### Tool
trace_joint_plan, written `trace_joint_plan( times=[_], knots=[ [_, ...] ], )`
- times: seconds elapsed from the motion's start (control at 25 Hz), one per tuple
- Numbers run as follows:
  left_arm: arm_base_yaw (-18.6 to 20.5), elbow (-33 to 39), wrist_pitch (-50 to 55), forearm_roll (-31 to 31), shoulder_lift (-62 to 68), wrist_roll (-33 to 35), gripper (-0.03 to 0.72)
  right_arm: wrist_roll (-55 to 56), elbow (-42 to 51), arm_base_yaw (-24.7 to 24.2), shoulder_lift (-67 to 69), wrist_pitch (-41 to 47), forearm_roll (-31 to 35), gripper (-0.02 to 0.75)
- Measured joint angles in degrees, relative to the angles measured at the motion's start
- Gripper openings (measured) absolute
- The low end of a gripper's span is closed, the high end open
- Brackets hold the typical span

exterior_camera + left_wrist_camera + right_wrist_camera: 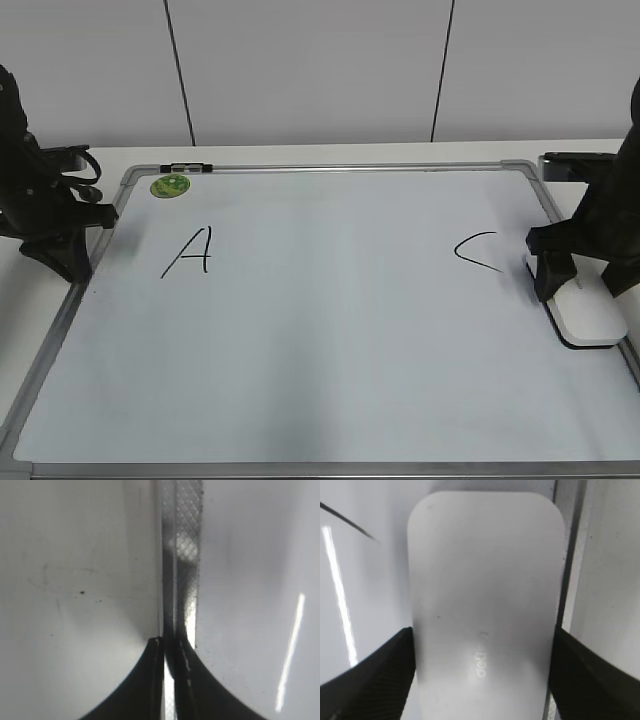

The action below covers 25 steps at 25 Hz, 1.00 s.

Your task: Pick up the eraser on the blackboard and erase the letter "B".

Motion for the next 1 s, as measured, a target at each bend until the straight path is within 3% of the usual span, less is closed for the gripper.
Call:
trace_joint_plan(
  times=[0.16,0.56,0.64,0.84,1.0],
  knots=[
    [0.0,0.0,0.0,0.0,0.0,0.0,0.02,0.2,-0.2,0.0,0.0,-0.1,0.0,0.632],
    [0.0,0.0,0.0,0.1,0.0,0.0,0.046,0.2,-7.0,0.0,0.0,5.8,0.0,0.64],
    [0.0,0.0,0.1,0.7,-0.1,0.1,0.113,0.2,-8.5,0.0,0.0,7.1,-0.3,0.64],
    [0.0,0.3,1.2,2.2,-2.7,0.3,0.414,0.2,-10.4,0.0,0.0,9.6,-1.5,0.64],
    [0.0,0.3,3.0,2.3,-6.0,0.3,0.492,0.2,-11.6,0.0,0.0,11.2,-2.0,0.636]
  ],
)
